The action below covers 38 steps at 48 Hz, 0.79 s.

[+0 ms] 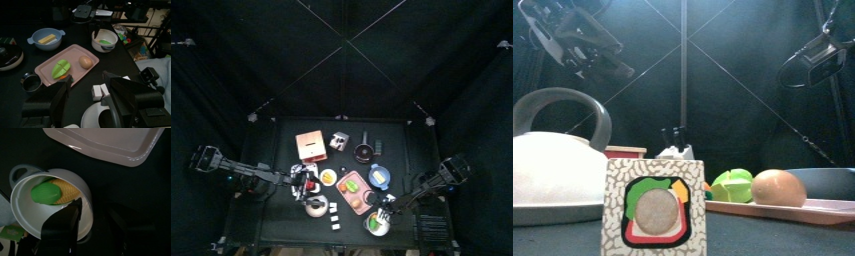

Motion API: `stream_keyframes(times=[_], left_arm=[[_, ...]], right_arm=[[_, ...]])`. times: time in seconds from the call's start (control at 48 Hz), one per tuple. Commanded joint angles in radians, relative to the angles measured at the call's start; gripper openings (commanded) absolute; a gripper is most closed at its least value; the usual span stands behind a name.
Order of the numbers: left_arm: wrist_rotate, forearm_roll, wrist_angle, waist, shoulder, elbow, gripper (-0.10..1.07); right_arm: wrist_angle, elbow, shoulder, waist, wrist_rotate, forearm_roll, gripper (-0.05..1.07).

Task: Put pot in bottom right corner

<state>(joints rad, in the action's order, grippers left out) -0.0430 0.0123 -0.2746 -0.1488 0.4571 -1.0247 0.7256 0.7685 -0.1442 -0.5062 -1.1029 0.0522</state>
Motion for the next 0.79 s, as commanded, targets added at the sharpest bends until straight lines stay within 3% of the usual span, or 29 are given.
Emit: stream_keyframes(times=[0.0,0.542,0.771], left_arm=[[0.000,0.002,-0.009,0.003,0.003,0.011,0.89],[0.000,0.002,-0.009,0.002,0.002,0.005,0.89],[0.003,0.002,-0.008,0.003,0.003,0.005,0.89]], right_arm=[[0.003,-0.025,-0.023,0.002,0.003,0.000,0.74],[0.067,-0.084,-0.011,0.000,0.000,0.020,0.74],[0.091,-0.175,-0.011,0.020,-0.012,0.026,0.74]])
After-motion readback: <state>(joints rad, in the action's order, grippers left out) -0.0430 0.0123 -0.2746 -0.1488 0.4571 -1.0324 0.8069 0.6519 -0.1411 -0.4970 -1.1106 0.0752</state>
